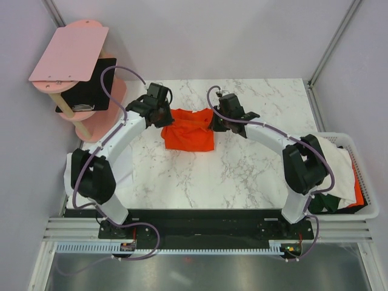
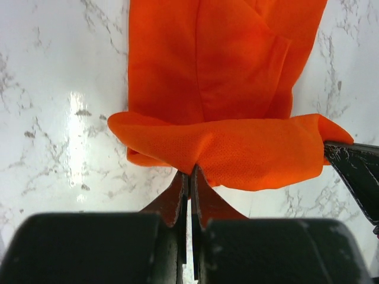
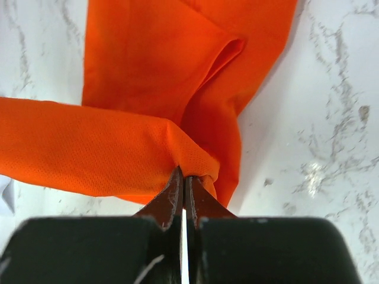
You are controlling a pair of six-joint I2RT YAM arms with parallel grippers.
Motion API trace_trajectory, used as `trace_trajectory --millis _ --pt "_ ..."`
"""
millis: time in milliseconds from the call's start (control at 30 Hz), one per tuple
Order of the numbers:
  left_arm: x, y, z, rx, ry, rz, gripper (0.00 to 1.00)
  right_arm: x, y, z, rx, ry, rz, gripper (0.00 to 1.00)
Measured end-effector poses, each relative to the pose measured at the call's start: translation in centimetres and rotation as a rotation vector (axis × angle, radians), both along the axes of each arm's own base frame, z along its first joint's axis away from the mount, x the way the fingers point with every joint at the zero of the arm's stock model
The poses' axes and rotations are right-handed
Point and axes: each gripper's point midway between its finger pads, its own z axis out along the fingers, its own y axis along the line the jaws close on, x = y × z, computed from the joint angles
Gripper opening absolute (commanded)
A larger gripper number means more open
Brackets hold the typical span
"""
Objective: Fold and stack the t-shirts
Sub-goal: Fold the long partially folded tshirt into a neat square, then smooth out wrinkles on the folded tshirt
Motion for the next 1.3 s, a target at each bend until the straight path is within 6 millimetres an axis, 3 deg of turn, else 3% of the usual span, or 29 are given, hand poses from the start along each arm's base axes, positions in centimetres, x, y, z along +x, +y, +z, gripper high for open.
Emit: trace_trajectory --millis 133,367,433,567,600,633,667,700,733,767,800,867,1000,1200,1233,1300 --pt "3.3 -0.2 -0.5 0.005 0.002 -0.012 0.02 2.5 -0.7 -0.8 -0.015 0.002 -0.023 0.02" --pt "7.1 -0.2 -1.7 0.005 0.009 -0.023 0.02 7.3 -0.7 0.0 0.006 -0.04 -0.043 0.05" --pt "8.0 -0.3 -2.2 0.001 0.016 -0.026 0.02 8.9 -0.6 -0.1 0.016 -0.047 -0.048 0.08" --pt "10.2 -0.2 -3.5 -0.004 0.027 -0.027 0.04 11.4 -0.7 -1.5 0.023 -0.039 -0.061 0.27" --pt "10.8 -0.2 -3.8 -0.01 0.029 -0.026 0.11 11.9 -0.8 -2.1 0.019 -0.032 -0.066 0.37" --pt "11.4 -0.1 -4.1 -0.015 0.031 -0.026 0.18 12.5 -0.9 -2.6 0.018 -0.03 -0.072 0.42" --pt "12.1 -0.1 -4.5 -0.023 0.034 -0.027 0.31 13.0 -1.0 -3.0 0.016 -0.029 -0.08 0.48" --pt "13.2 -0.1 -4.7 -0.034 0.03 -0.027 0.79 13.8 -1.1 -3.5 0.011 -0.037 -0.089 0.62" --pt "13.9 0.0 -5.0 -0.034 0.027 -0.031 0.91 14.3 -1.2 -3.8 0.013 -0.043 -0.1 0.7" --pt "14.8 0.1 -5.2 -0.037 0.021 -0.037 0.96 14.8 -1.3 -4.1 0.012 -0.052 -0.111 0.76" --pt "15.7 0.3 -5.4 -0.042 0.013 -0.034 1.0 15.2 -1.5 -4.3 0.008 -0.061 -0.12 0.89" --pt "16.5 0.7 -5.5 -0.042 0.004 -0.025 1.0 15.8 -1.7 -4.1 0.008 -0.09 -0.13 0.98" --pt "15.8 1.7 -5.1 -0.034 -0.002 -0.006 1.0 15.8 -2.3 -2.4 0.005 -0.178 -0.137 0.98" --pt "9.6 2.3 -4.8 -0.03 0.021 -0.022 0.96 12.4 -3.7 1.6 0.022 -0.237 -0.131 0.95" --pt "8.8 2.4 -4.8 -0.035 0.019 -0.023 0.96 12.3 -3.7 2.2 0.031 -0.25 -0.129 0.85" --pt "7.3 2.4 -5.0 -0.044 0.009 -0.027 0.94 12.1 -3.5 3.1 0.058 -0.27 -0.122 0.54"
